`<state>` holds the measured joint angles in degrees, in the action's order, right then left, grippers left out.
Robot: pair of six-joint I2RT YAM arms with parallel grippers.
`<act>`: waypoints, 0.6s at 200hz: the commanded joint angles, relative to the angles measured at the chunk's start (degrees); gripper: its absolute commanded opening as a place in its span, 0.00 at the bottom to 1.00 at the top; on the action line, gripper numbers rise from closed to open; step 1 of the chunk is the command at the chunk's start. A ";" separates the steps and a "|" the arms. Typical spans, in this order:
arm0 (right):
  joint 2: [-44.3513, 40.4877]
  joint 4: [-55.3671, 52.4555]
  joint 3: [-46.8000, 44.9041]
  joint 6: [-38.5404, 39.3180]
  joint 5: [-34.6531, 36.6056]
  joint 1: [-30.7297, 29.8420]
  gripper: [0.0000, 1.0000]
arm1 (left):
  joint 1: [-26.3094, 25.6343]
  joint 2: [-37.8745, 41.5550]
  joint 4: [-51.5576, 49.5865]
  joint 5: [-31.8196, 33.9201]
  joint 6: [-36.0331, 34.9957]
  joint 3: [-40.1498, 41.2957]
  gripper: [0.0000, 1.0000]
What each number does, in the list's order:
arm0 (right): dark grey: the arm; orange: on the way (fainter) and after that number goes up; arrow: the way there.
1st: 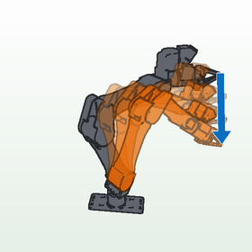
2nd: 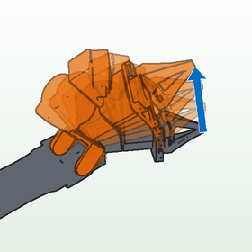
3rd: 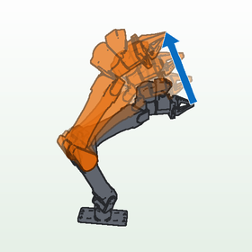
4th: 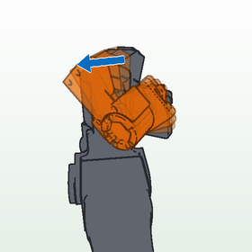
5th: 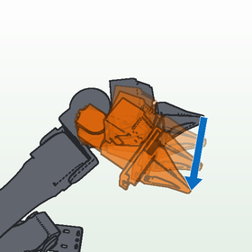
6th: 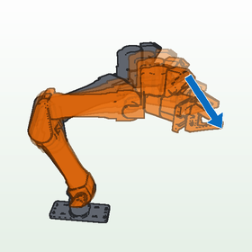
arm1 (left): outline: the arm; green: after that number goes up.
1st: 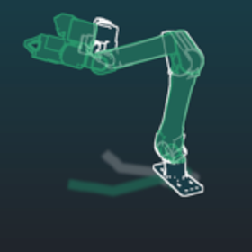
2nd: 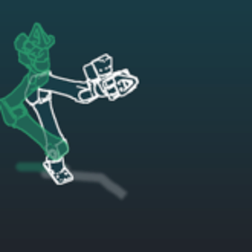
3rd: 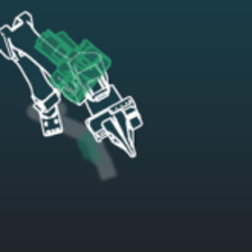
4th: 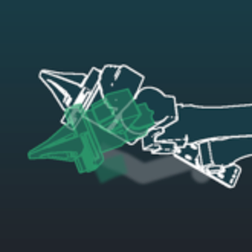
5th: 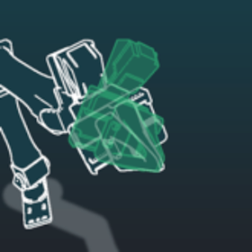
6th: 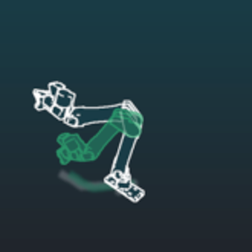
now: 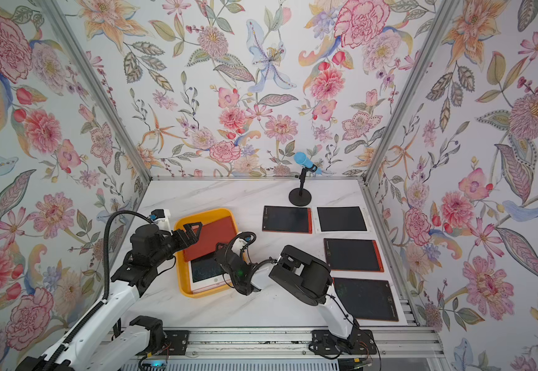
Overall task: Take out the writing tablet from the storage box
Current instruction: Pick up the writing tablet from the storage box.
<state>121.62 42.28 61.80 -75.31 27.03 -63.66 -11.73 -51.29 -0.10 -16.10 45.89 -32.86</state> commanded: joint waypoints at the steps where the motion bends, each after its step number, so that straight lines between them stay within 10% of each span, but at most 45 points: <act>1: 0.72 1.63 1.99 -0.44 0.79 0.70 0.26 | 0.74 1.02 -1.26 0.36 -1.05 -0.20 0.99; 38: 0.87 3.68 2.10 0.82 -0.56 0.95 0.07 | 0.84 0.97 -1.45 0.47 -1.10 -0.15 0.99; 120: -7.18 -4.00 5.06 19.92 2.51 -1.76 0.02 | 1.83 4.44 -4.29 1.42 -1.50 -1.76 0.99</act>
<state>119.28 43.38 63.94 -66.76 27.16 -63.68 -10.83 -49.06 -1.74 -15.86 45.69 -32.86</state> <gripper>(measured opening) 0.058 0.989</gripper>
